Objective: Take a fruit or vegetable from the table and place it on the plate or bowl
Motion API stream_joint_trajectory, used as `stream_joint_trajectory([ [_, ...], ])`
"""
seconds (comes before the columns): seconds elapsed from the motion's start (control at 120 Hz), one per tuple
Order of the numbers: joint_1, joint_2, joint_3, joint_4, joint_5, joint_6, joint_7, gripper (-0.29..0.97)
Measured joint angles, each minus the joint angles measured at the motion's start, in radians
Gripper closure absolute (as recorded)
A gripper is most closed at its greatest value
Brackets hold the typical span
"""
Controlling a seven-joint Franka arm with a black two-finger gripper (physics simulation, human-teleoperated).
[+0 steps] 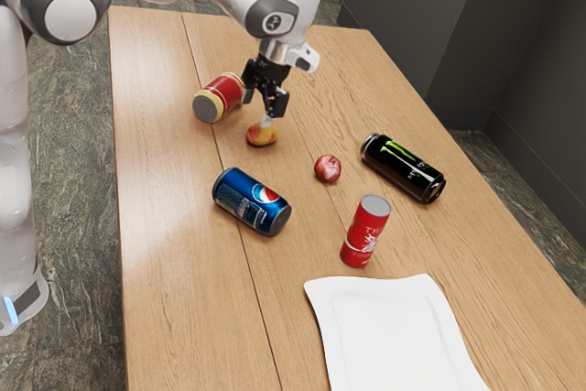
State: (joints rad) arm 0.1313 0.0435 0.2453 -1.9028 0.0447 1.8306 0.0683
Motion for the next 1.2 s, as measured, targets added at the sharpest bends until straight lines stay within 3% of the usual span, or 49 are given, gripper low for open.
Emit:
stream_joint_trajectory([
  [1.2,-0.023,0.039,-0.008,-0.079,-0.010,0.128,0.000,0.00],
])
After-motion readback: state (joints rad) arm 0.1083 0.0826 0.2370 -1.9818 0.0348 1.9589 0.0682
